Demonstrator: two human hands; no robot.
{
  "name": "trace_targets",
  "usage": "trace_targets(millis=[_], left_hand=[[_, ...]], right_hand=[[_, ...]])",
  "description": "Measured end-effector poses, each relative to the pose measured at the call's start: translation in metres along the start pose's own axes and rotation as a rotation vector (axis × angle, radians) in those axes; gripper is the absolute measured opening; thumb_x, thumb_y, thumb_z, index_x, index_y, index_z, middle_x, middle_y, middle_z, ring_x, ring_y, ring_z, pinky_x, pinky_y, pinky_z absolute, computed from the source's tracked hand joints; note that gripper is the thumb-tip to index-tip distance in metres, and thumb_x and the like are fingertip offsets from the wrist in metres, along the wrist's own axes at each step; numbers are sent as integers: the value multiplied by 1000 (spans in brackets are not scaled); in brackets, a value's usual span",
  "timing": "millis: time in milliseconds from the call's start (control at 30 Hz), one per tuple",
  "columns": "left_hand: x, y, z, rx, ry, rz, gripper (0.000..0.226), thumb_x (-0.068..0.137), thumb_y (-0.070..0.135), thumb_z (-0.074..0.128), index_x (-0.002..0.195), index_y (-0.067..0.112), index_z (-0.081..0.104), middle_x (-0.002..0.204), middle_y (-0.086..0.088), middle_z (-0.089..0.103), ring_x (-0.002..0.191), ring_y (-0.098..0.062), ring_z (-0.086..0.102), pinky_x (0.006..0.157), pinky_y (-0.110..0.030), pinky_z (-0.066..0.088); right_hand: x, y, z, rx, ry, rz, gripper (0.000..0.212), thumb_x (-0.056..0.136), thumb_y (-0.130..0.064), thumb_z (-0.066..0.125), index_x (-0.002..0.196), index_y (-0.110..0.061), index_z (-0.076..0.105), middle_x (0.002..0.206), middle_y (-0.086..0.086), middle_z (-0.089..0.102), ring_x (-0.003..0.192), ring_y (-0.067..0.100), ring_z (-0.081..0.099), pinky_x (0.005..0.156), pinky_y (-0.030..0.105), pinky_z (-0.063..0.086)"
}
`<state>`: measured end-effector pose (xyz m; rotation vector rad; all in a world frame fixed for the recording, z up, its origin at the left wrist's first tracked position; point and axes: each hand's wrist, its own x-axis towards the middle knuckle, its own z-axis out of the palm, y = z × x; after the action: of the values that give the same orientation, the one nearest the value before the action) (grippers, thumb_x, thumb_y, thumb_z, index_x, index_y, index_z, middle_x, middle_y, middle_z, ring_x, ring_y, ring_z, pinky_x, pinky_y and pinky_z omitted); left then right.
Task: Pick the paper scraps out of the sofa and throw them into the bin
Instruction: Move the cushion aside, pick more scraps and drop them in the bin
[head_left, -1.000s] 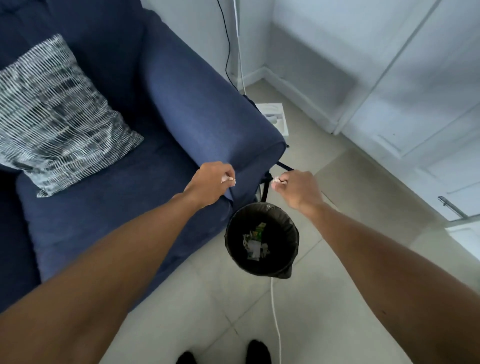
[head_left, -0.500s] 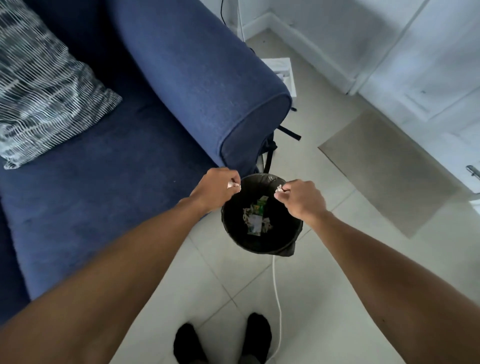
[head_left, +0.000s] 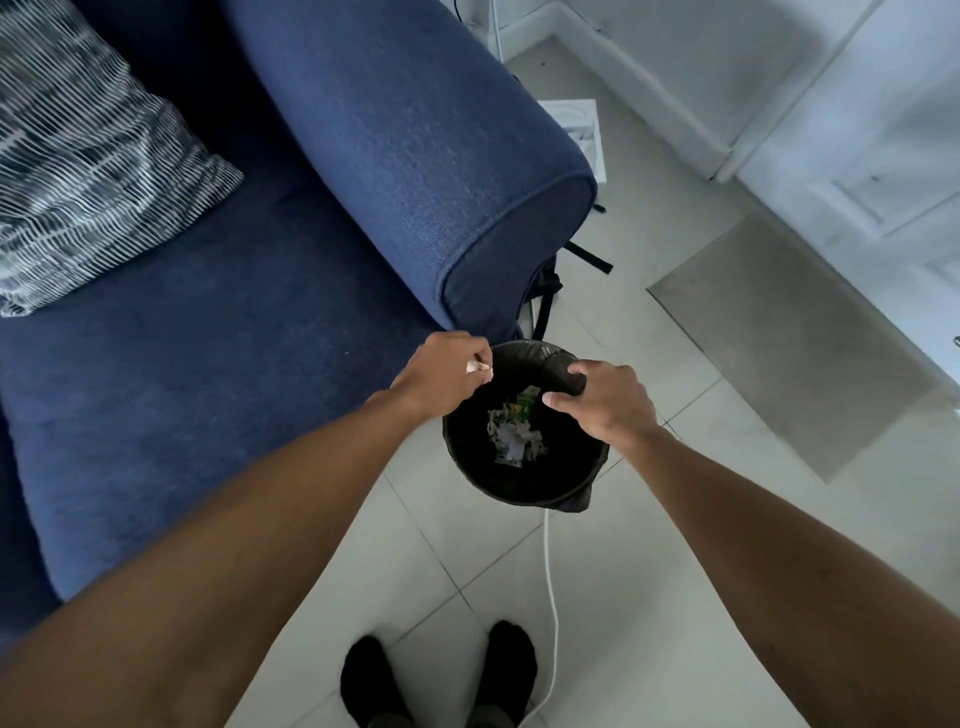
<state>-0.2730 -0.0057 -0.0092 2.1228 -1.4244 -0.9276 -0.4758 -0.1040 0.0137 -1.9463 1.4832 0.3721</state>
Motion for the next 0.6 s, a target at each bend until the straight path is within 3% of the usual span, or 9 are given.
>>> trace_targets(millis=[133, 300, 600], left_hand=[[-1, 8, -4, 38, -14, -16, 7, 88, 28, 74, 93, 25, 70, 95, 11, 62, 88, -18, 64, 80, -43, 57], [-4, 22, -15, 123, -118, 10, 47, 83, 45, 75, 127, 31, 63, 127, 9, 59, 117, -18, 56, 99, -50, 49], [-14, 36, -40, 253, -107, -21, 76, 87, 58, 67, 153, 32, 39, 161, 9, 36, 148, -19, 28, 114, -48, 31]], right_hand=[[-1, -1, -5, 0, 7, -8, 69, 81, -60, 72, 140, -29, 55, 132, 11, 60, 114, 34, 62, 88, 39, 51], [-4, -2, -14, -12, 35, -27, 74, 77, -62, 74, 140, -27, 55, 131, 8, 63, 115, 32, 62, 87, 37, 50], [-16, -14, -35, -22, 77, -58, 70, 75, -62, 76, 133, -26, 60, 115, 6, 69, 104, 29, 66, 75, 32, 47]])
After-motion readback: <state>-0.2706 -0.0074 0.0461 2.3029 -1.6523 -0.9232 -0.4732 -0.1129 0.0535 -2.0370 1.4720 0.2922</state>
